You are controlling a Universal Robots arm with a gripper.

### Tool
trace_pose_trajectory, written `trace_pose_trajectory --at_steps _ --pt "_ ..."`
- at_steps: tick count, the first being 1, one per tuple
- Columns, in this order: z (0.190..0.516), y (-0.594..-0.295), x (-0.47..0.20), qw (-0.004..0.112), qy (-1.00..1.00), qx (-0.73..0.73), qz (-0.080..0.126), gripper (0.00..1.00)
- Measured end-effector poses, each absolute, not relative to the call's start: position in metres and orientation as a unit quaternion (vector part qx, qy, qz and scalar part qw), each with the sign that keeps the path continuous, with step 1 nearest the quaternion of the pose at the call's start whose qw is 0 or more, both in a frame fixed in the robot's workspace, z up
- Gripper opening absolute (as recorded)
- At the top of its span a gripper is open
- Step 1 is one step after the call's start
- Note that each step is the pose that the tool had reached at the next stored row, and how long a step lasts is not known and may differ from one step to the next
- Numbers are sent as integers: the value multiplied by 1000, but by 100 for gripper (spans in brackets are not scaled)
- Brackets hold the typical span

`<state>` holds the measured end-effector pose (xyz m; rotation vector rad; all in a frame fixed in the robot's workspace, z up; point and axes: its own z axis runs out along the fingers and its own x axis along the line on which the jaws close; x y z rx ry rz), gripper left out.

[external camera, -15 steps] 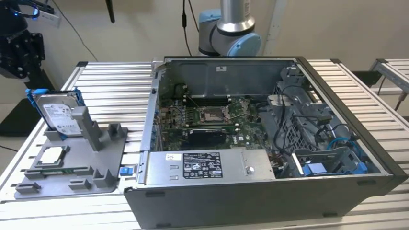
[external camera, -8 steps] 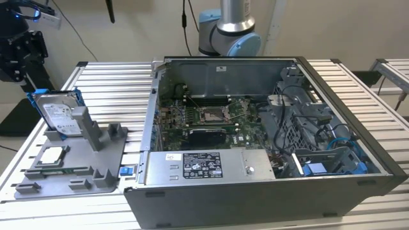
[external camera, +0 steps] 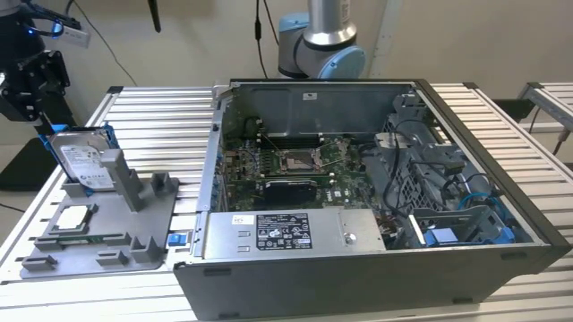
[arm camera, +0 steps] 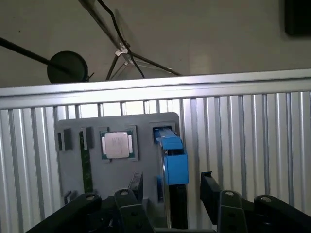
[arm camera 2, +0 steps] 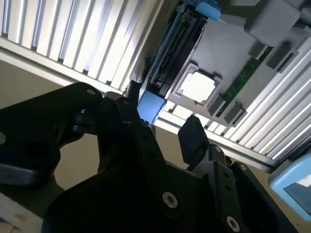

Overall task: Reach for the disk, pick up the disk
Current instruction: 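Pick up the disk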

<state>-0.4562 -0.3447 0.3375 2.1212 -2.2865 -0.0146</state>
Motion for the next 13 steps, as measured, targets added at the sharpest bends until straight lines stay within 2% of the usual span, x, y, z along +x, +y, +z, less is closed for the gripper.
trace_pose_trajectory --at_steps 13 --pt "314 -343 -456 11 -730 683 -5 100"
